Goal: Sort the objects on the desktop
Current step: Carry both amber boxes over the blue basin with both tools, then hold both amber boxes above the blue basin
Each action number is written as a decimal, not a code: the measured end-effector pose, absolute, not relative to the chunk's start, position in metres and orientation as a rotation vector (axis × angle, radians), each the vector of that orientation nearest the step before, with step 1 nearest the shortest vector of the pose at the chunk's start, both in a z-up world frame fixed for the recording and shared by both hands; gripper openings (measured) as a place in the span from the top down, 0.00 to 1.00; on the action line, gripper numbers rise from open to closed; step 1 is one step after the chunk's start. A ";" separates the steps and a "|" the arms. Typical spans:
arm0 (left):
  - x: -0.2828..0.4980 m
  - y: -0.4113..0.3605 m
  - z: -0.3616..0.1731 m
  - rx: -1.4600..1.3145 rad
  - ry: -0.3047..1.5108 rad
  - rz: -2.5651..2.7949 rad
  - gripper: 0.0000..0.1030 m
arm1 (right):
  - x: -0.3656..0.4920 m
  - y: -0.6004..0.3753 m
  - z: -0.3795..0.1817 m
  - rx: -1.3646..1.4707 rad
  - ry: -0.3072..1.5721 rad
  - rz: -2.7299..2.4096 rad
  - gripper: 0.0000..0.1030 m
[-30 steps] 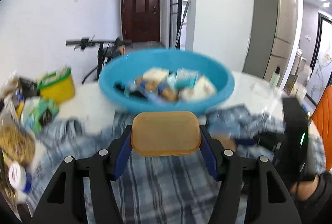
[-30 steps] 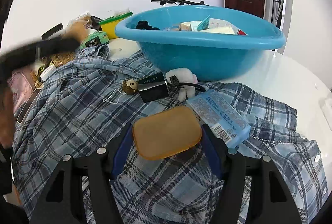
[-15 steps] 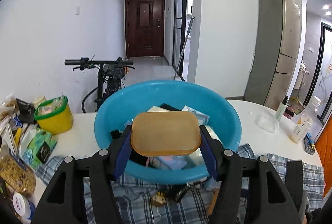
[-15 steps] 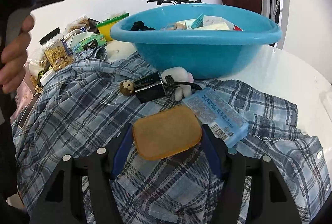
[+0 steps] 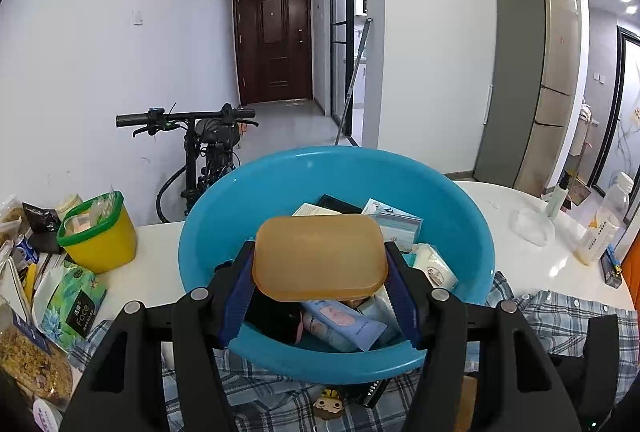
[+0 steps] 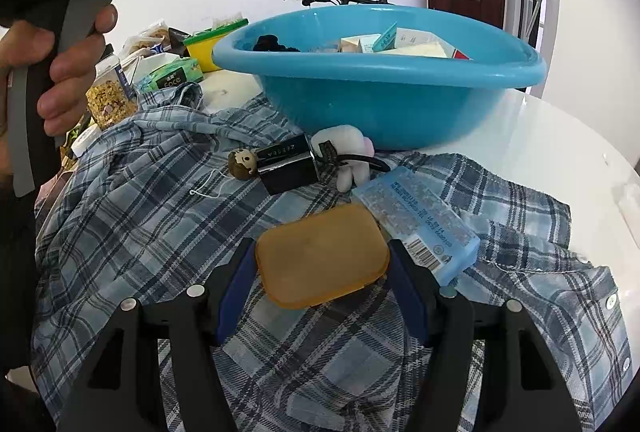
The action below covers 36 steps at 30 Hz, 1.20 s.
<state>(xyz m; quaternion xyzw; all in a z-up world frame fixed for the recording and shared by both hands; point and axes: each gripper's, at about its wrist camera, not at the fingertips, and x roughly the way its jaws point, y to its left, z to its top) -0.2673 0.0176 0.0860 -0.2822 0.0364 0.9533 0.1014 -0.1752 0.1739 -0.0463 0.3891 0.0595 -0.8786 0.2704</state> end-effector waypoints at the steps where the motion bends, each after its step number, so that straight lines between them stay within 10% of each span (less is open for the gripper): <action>1: -0.269 0.018 0.085 -0.836 0.112 2.813 0.38 | -0.176 0.173 -0.047 1.054 0.167 -2.361 0.38; 25: -0.269 -0.012 0.096 -0.841 0.072 2.857 0.38 | -0.236 0.197 0.117 0.686 -0.019 -2.617 0.38; 36: -0.281 -0.019 0.085 -0.895 0.044 2.865 0.38 | -0.279 0.179 0.104 0.673 -0.017 -2.580 0.38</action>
